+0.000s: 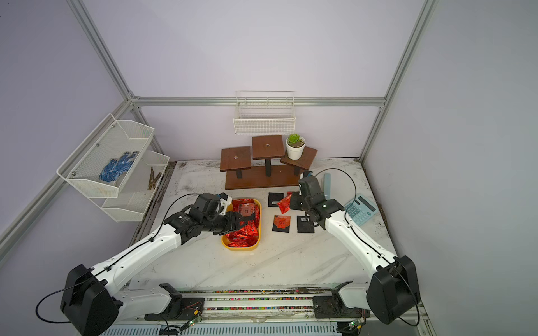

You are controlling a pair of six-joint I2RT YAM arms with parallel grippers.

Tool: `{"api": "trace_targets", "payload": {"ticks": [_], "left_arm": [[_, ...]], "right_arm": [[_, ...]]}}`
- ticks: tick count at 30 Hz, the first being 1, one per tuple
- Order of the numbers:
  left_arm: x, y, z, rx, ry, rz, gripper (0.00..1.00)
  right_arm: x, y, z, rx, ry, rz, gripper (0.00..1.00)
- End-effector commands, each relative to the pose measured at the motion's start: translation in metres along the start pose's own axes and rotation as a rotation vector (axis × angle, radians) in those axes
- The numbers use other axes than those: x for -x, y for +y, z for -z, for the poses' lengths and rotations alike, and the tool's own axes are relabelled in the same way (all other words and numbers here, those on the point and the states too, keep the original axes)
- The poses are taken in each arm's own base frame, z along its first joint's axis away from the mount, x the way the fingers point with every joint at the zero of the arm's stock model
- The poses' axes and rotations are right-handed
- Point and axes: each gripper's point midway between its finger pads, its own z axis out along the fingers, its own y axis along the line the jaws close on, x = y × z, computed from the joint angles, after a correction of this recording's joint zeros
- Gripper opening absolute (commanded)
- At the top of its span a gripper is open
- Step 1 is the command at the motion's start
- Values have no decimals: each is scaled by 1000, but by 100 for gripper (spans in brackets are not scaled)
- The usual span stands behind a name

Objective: Take the tea bags out of the storage box
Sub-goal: Place the tea bag at the center of the board.

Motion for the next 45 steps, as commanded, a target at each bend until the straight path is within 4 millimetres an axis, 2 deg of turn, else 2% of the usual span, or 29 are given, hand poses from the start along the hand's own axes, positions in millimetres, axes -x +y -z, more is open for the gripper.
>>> {"api": "trace_targets", "payload": {"ticks": [1, 6, 10, 14, 19, 26, 30, 38, 43, 44, 45], "left_arm": [[17, -20, 4, -47, -58, -19, 64], [15, -19, 3, -48, -57, -21, 64], [14, -18, 2, -50, -54, -24, 64], [14, -18, 0, -50, -48, -26, 64], [13, -16, -4, -45, -40, -26, 64], [13, -14, -6, -38, -36, -26, 64], [13, -13, -7, -35, -38, -25, 64], [11, -10, -6, -29, -38, -23, 64], [10, -6, -3, -12, -47, -20, 64], [9, -5, -2, -7, -51, -20, 65], [10, -4, -1, -2, -55, -20, 65]], "right_arm": [[13, -23, 6, 2, -104, -210, 0], [12, -75, 3, -53, -165, -402, 0], [6, -105, -7, -67, -180, -538, 0], [-8, -135, -18, -99, -191, -696, 0], [-23, -160, -18, -147, -237, -850, 0], [-39, -192, 1, -251, -384, -1053, 0], [-45, -202, 0, -254, -440, -1158, 0], [-71, -203, -35, -251, -339, -1326, 0], [-80, -201, -45, -239, -294, -1351, 0], [-83, -202, -46, -245, -290, -1354, 4], [-85, -202, -45, -251, -285, -1354, 14]]}}
